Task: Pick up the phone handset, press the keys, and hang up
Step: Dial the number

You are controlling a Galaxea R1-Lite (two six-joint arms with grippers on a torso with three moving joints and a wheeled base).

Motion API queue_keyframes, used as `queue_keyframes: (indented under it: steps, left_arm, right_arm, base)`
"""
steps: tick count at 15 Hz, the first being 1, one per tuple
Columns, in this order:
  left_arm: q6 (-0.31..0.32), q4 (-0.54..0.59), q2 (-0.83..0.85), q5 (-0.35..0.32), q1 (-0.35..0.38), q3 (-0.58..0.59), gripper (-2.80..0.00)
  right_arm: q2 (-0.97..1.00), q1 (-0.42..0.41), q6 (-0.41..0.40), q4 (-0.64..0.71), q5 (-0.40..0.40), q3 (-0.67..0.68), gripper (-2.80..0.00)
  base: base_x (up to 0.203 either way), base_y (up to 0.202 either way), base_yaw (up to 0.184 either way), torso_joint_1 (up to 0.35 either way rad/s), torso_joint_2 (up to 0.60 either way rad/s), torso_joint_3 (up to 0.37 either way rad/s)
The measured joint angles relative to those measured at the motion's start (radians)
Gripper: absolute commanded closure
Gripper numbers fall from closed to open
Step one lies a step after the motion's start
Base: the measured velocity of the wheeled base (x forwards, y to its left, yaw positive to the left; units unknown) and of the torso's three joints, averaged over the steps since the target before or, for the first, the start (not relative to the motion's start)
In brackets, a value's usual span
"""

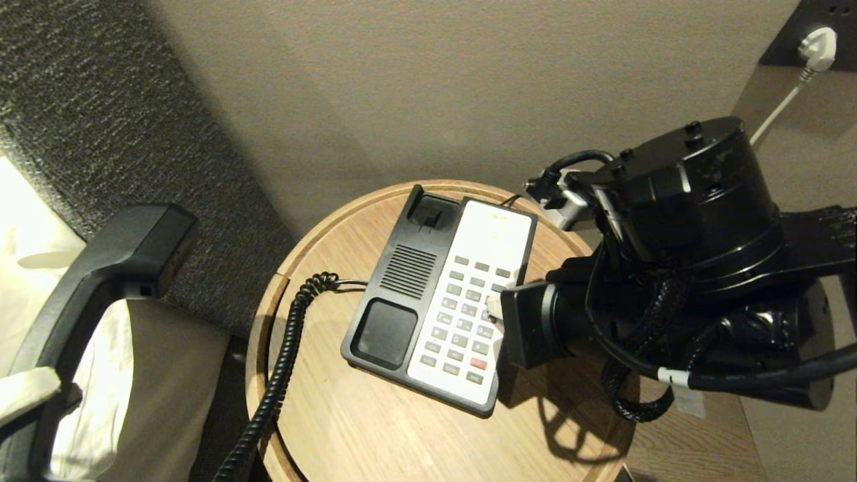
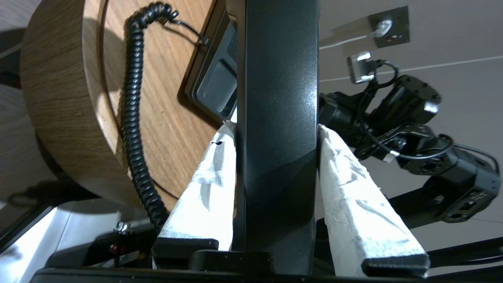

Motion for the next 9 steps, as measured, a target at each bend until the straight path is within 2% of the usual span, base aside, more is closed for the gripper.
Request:
queue_keyframes:
  steps: [9]
  left_arm:
    - [0.0,-0.001,-0.002,0.001,0.0,0.003,0.0]
  right_arm:
    - [-0.021,0.015,0.0,0.02,0.003,-0.057,0.0]
  base:
    - [0.0,0.0,0.0,0.0,0.0,0.0]
